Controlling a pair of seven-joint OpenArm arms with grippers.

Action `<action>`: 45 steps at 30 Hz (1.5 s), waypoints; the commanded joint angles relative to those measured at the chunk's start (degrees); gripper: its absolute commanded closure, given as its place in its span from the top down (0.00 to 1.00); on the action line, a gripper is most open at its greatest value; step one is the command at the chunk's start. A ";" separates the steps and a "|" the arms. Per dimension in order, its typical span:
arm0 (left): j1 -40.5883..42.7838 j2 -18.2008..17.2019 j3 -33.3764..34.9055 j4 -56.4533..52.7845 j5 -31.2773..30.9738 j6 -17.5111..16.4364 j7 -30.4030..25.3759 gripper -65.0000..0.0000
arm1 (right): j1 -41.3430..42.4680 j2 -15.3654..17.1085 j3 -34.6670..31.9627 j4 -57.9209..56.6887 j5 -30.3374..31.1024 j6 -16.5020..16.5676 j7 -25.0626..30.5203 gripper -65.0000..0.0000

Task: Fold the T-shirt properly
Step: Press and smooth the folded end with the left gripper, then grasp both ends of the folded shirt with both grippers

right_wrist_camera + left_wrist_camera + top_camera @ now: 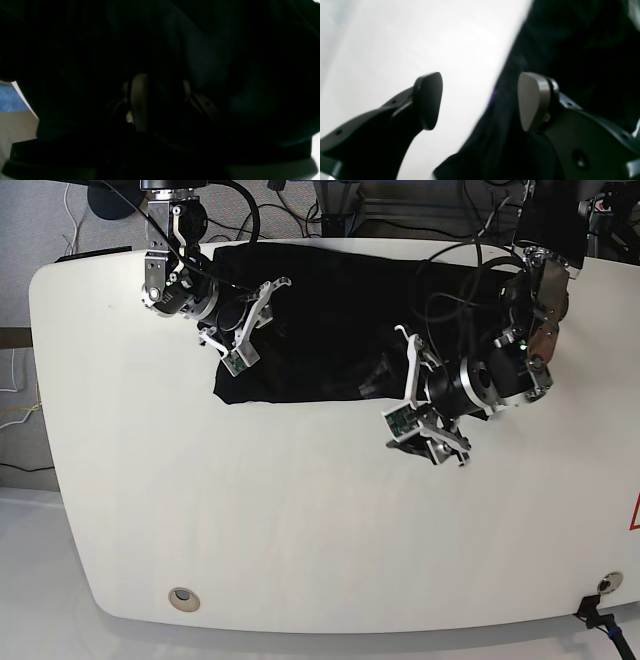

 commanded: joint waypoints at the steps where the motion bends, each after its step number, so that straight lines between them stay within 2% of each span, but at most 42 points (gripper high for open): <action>1: 0.00 -0.67 -6.46 1.43 -3.57 0.14 0.20 0.69 | 0.40 0.24 -0.09 0.56 -0.23 0.05 -0.05 0.27; 4: 2.37 -1.99 -11.73 1.34 -5.51 0.14 0.20 0.69 | 0.40 0.24 -0.09 0.56 -0.23 0.05 -0.05 0.27; 8: 9.49 -3.92 -14.46 1.34 -5.51 0.14 -0.15 0.68 | 0.40 0.24 -0.09 0.56 -0.23 0.05 -0.05 0.27; 10: 13.01 -4.18 -14.81 1.34 -5.33 0.14 -1.47 0.57 | 0.40 0.24 -0.09 0.56 -0.23 0.05 -0.05 0.27; 13: 17.58 -4.27 -14.81 1.25 -5.24 0.14 -5.87 0.26 | 0.40 0.24 -0.09 0.56 -0.23 0.05 -0.05 0.27; 16: 19.34 -3.83 -14.81 0.02 -2.70 0.14 -6.22 0.00 | 0.40 0.24 -0.09 0.56 -0.23 0.05 -0.05 0.27; 20: 19.16 -0.40 -14.81 -7.98 3.37 0.14 -6.48 0.00 | 0.40 0.33 -0.09 0.56 -0.23 0.05 -0.05 0.27; 23: 18.28 1.00 -14.81 -12.64 6.36 0.14 -9.65 0.00 | 0.84 0.24 -0.09 0.47 -0.23 0.05 -0.05 0.27; 27: 16.61 1.27 -14.72 -18.88 6.62 0.14 -12.55 0.00 | 3.57 0.15 -0.09 -4.37 -0.32 0.05 0.30 0.27; 32: 12.48 2.94 -14.72 -27.06 6.54 0.14 -12.81 0.00 | 7.00 0.33 -0.09 -9.20 -0.32 0.05 2.32 0.27; 38: 11.34 4.34 -14.72 -28.29 6.54 0.14 -12.81 0.00 | 9.99 0.41 -0.09 -11.13 -0.23 0.05 2.32 0.27; 43: 11.60 4.43 -14.72 -28.20 6.45 0.14 -12.72 0.00 | 9.90 0.33 0.52 0.29 0.03 -0.04 -2.42 0.28; 45: 11.60 4.43 -14.72 -28.20 6.45 0.14 -12.72 0.00 | 9.72 -0.29 3.78 6.36 0.38 -1.27 -4.62 0.30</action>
